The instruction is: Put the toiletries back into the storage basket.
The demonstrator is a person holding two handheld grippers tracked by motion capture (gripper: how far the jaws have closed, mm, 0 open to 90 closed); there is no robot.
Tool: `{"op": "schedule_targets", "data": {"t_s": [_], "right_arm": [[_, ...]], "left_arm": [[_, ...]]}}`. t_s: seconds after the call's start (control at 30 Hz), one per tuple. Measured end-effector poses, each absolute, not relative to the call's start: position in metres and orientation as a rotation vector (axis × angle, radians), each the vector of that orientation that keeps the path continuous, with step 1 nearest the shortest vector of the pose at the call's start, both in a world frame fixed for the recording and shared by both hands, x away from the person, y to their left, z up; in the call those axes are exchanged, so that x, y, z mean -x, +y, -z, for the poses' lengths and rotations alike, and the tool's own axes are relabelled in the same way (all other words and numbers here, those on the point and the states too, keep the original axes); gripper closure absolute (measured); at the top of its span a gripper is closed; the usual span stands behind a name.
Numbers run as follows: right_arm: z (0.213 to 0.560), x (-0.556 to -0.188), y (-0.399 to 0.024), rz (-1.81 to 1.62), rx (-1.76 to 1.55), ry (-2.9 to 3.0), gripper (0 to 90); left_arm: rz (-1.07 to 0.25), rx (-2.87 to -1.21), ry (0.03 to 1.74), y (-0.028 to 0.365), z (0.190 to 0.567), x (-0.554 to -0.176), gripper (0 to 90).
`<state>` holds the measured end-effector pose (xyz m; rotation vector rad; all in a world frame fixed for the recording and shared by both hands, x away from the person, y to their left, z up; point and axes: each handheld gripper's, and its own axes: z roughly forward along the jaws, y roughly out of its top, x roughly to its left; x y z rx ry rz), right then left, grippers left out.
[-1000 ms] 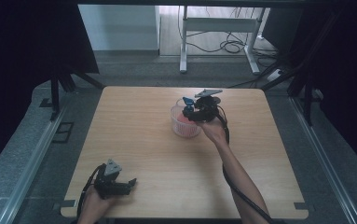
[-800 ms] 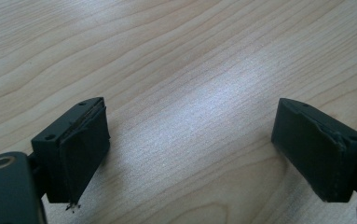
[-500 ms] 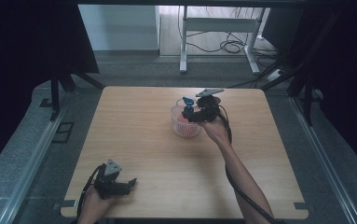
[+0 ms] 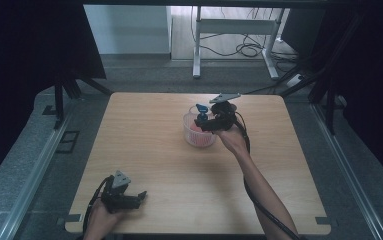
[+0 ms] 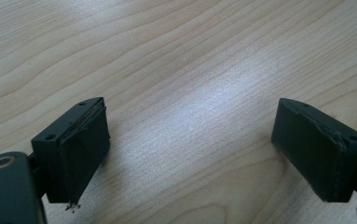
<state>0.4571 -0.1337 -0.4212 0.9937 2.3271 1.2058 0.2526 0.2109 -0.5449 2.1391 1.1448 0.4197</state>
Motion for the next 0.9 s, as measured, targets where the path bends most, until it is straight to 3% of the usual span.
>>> {"op": "schedule_targets", "data": {"t_s": [0.9], "right_arm": [[0.407,-0.442,-0.14,-1.207,-0.956,2.326,12.7]], "left_arm": [[-0.421,-2.142,1.143,0.211,0.545,-0.253,10.7]]}}
